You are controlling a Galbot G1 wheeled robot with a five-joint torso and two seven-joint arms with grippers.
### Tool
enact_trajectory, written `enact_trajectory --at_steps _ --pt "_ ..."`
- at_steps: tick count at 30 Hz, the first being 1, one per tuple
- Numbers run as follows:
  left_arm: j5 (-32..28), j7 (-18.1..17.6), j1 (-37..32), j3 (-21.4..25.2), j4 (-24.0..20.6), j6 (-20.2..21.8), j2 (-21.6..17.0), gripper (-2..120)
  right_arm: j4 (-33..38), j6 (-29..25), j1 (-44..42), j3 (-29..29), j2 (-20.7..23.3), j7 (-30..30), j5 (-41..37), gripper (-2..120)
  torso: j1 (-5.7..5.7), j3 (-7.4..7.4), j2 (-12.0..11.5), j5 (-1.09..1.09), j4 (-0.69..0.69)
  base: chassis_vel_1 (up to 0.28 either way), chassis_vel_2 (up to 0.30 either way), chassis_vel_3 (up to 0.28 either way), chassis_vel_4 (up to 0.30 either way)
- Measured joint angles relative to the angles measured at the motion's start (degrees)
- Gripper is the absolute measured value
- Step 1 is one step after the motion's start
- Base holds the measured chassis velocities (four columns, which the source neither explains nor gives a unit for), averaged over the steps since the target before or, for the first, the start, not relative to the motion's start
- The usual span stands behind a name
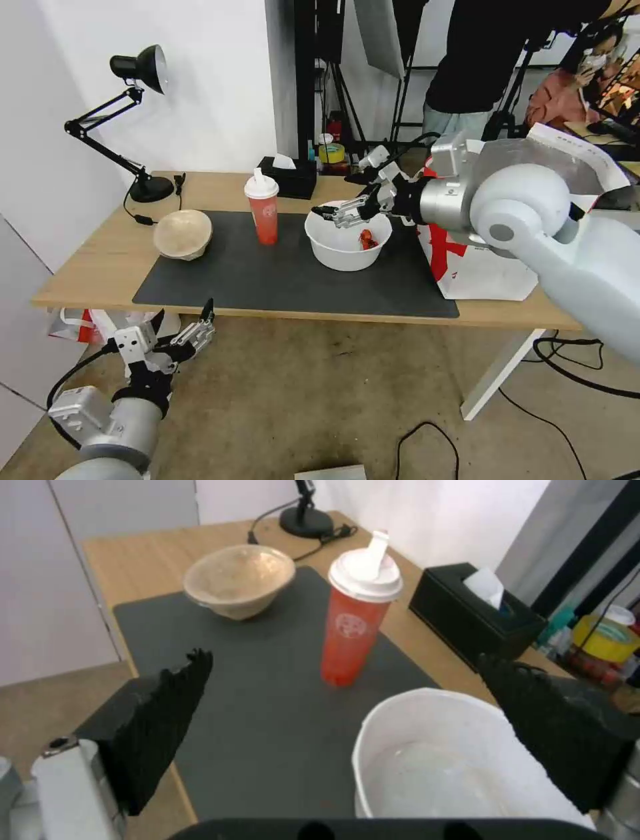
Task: Pick up the trash from the table and place it into the takeout bag.
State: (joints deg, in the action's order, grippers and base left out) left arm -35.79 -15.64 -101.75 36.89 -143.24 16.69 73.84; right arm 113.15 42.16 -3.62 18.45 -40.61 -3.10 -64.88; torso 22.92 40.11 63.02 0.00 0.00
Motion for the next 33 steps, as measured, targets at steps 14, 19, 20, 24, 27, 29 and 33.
enact_trajectory --at_steps 14,19,20,24,27,29,33 --pt "1.0 0.2 -0.1 -0.1 0.0 -0.1 0.9 100 -2.0 0.0 4.2 7.4 -1.0 10.4 -8.0 100 0.00 0.00 0.0 0.00 0.00 0.000 0.000 0.000 0.000" --pt "1.2 0.3 -0.2 -0.2 0.0 -0.1 1.2 100 -1.8 0.0 3.9 8.6 -1.2 14.9 -13.3 100 -0.01 0.00 0.0 0.00 0.00 0.000 0.000 0.000 0.000" --pt "1.2 0.3 -0.2 -0.2 0.0 -0.1 1.2 100 -1.8 0.0 3.8 8.7 -1.2 15.5 -13.8 100 -0.01 0.00 0.0 0.00 0.00 0.000 0.000 0.000 0.000" --pt "1.3 0.3 -0.2 -0.2 0.0 -0.2 1.3 100 -1.7 0.0 3.7 9.8 -1.3 18.4 -16.0 100 -0.01 0.00 0.0 0.01 0.00 0.000 0.000 0.000 0.000" --pt "1.4 0.3 -0.2 -0.2 0.0 -0.2 1.3 100 -1.7 0.0 3.8 10.4 -1.5 19.0 -16.2 100 0.00 0.00 0.0 0.00 0.00 0.000 0.000 0.000 0.000" --pt "1.4 0.3 -0.2 -0.3 0.0 -0.2 1.4 100 -2.0 0.0 3.8 11.0 -1.7 19.6 -16.2 100 -0.01 0.00 0.0 0.00 0.00 0.000 0.000 0.000 0.000" --pt "1.5 0.3 -0.3 -0.4 0.0 -0.2 1.5 100 -2.7 0.0 4.0 11.5 -2.0 19.7 -15.9 100 0.00 0.00 0.0 0.00 0.00 0.000 0.000 0.000 0.000"
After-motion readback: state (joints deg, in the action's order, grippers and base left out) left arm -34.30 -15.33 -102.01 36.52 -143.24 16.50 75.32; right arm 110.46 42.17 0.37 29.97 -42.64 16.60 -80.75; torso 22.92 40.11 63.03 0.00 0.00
